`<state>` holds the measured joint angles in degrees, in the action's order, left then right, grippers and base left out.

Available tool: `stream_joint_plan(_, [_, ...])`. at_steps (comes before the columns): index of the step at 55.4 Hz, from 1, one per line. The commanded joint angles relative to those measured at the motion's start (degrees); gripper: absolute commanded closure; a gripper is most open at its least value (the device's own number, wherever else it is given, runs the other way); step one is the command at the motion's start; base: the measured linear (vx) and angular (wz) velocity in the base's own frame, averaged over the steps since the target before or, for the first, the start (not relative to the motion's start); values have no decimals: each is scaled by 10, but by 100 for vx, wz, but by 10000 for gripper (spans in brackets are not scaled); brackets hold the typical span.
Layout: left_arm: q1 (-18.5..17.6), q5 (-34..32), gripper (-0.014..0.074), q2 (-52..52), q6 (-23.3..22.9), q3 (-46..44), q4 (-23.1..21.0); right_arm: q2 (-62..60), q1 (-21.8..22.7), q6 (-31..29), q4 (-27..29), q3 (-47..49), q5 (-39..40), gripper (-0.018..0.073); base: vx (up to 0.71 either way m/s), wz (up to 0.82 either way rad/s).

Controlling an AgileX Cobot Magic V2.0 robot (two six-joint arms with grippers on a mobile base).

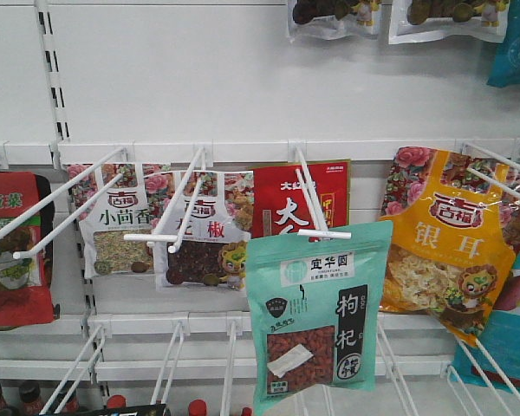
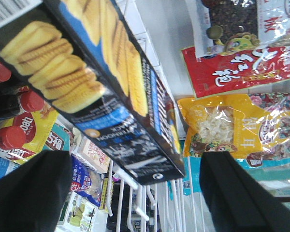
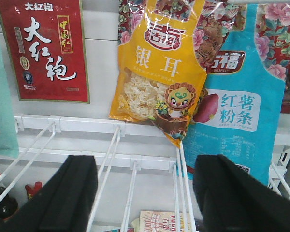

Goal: Pick snacks and fruit into basket
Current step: 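Grasp the black-and-yellow biscuit box with the left gripper, then lift the biscuit box off the shelf with the left gripper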

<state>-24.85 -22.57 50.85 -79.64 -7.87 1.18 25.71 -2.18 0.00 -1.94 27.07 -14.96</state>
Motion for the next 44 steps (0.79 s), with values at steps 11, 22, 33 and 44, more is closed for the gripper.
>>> stream_joint_plan(11, [-3, -138, -23, 86, -12, -16, -2, 6, 2, -5, -4, 17, 47, 59, 0, 0])
stream_joint_plan(22, [-3, -175, -21, 119, -11, -16, -7, 6, 2, -5, -4, 17, 47, 59, 0, 0])
stream_joint_plan(33, [-3, -230, -8, 151, 23, -16, -20, 6, 2, -5, -4, 17, 47, 59, 0, 0])
stream_joint_plan(44, [-3, -266, -4, 188, 23, -18, -46, 6, 2, -5, -4, 17, 47, 59, 0, 0])
